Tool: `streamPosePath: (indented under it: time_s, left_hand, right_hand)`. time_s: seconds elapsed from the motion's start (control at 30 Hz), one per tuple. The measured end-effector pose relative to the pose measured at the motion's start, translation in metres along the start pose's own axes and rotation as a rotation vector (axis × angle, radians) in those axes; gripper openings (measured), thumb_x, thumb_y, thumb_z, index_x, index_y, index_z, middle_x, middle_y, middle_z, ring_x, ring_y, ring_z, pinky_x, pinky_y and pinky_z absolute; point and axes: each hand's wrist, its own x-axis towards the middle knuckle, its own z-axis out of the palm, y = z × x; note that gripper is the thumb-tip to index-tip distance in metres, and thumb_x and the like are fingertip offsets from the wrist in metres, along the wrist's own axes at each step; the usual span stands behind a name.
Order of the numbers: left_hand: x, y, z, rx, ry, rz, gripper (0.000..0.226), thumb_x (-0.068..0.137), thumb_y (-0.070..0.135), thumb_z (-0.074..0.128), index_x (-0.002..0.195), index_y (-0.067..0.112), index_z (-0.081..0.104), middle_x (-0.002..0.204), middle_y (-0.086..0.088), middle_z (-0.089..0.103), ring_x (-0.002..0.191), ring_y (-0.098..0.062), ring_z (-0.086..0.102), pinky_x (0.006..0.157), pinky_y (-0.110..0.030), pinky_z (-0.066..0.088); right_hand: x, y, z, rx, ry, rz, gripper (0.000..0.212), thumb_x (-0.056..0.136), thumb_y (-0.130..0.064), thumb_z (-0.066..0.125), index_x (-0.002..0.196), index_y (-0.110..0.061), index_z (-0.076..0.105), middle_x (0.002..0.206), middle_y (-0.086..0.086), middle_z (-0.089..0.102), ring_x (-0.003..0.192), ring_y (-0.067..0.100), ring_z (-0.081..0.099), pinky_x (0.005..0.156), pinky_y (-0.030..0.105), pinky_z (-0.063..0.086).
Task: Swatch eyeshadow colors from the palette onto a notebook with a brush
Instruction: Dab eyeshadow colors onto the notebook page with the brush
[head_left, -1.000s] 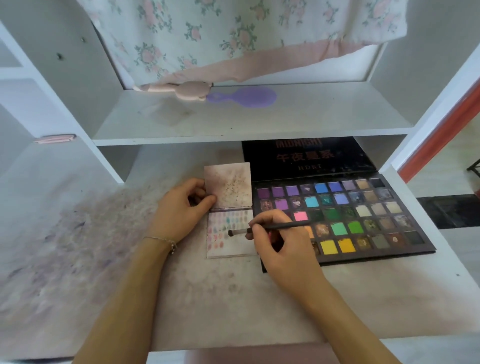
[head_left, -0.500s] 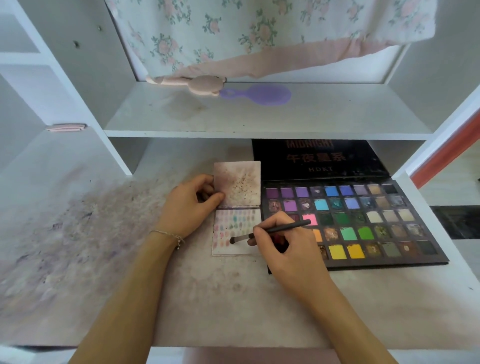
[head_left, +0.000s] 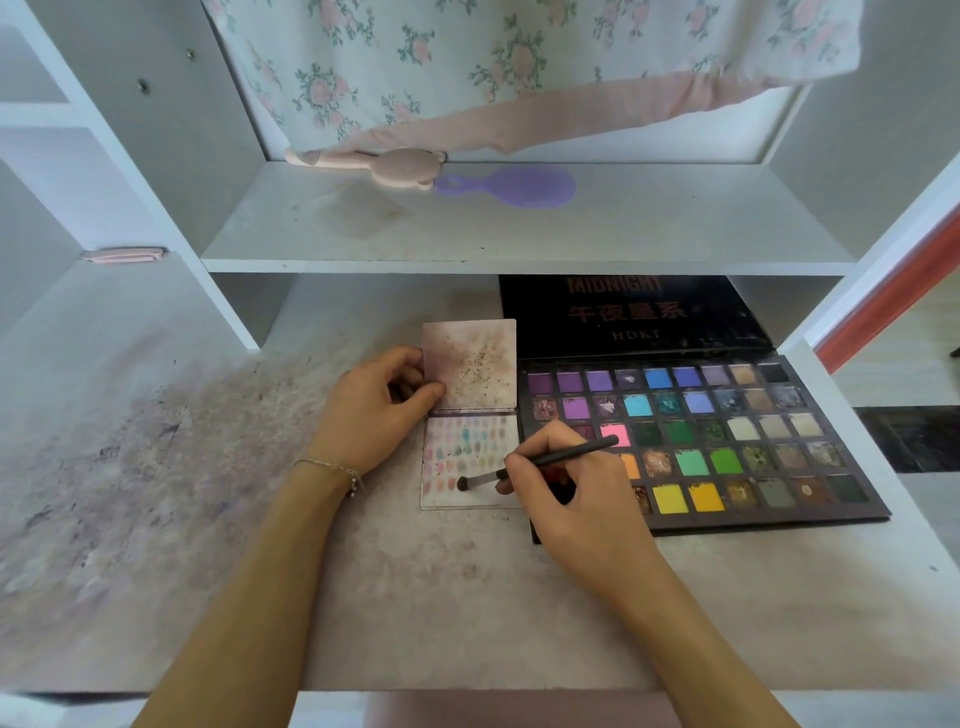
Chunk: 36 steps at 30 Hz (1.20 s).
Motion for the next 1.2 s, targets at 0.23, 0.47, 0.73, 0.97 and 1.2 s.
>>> streamPosePath:
  time_s: [0.23, 0.47, 0.73, 0.97, 1.2]
  left_hand:
    - [0.000, -0.001, 0.000, 0.005, -0.002, -0.001, 0.017, 0.080, 0.019, 0.067, 0.085, 0.029, 0.055, 0.072, 0.015, 0.058, 0.066, -0.001, 0.052, 0.061, -0.017, 0.040]
    - [0.001, 0.000, 0.000, 0.007, -0.007, -0.003, 0.017, 0.080, 0.019, 0.067, 0.085, 0.030, 0.055, 0.072, 0.016, 0.058, 0.067, -0.002, 0.053, 0.062, -0.018, 0.041]
    - [0.001, 0.000, 0.000, -0.009, -0.007, -0.007, 0.016, 0.080, 0.018, 0.067, 0.086, 0.027, 0.056, 0.073, 0.012, 0.058, 0.068, -0.005, 0.054, 0.064, -0.020, 0.043]
    - [0.000, 0.000, 0.000, -0.012, -0.003, -0.010, 0.015, 0.080, 0.017, 0.067, 0.086, 0.026, 0.057, 0.072, 0.012, 0.059, 0.066, -0.004, 0.053, 0.063, -0.019, 0.041]
    - [0.000, 0.000, -0.001, -0.009, -0.007, -0.006, 0.015, 0.080, 0.018, 0.067, 0.086, 0.027, 0.056, 0.073, 0.012, 0.059, 0.067, -0.004, 0.053, 0.062, -0.018, 0.041]
  right_hand:
    - [0.000, 0.000, 0.001, -0.026, 0.016, -0.017, 0.019, 0.088, -0.015, 0.056, 0.075, -0.028, 0.052, 0.071, -0.007, 0.067, 0.069, 0.002, 0.063, 0.058, 0.016, 0.049]
    - [0.001, 0.001, 0.001, -0.021, 0.023, -0.013, 0.015, 0.088, -0.015, 0.056, 0.075, -0.024, 0.053, 0.070, -0.006, 0.067, 0.067, 0.004, 0.064, 0.058, 0.020, 0.051]
    - [0.001, -0.001, 0.002, 0.015, 0.163, -0.100, 0.009, 0.086, -0.019, 0.052, 0.083, -0.025, 0.058, 0.078, -0.011, 0.064, 0.074, 0.006, 0.061, 0.063, 0.019, 0.050]
    - [0.000, 0.003, 0.001, 0.039, 0.256, -0.158, 0.022, 0.087, -0.029, 0.043, 0.101, -0.025, 0.060, 0.097, -0.012, 0.062, 0.092, -0.001, 0.058, 0.078, 0.012, 0.046]
    - [-0.008, 0.006, -0.010, 0.064, 0.290, -0.147, 0.022, 0.085, -0.014, 0.049, 0.090, -0.033, 0.058, 0.079, -0.016, 0.059, 0.069, 0.004, 0.056, 0.058, 0.010, 0.042]
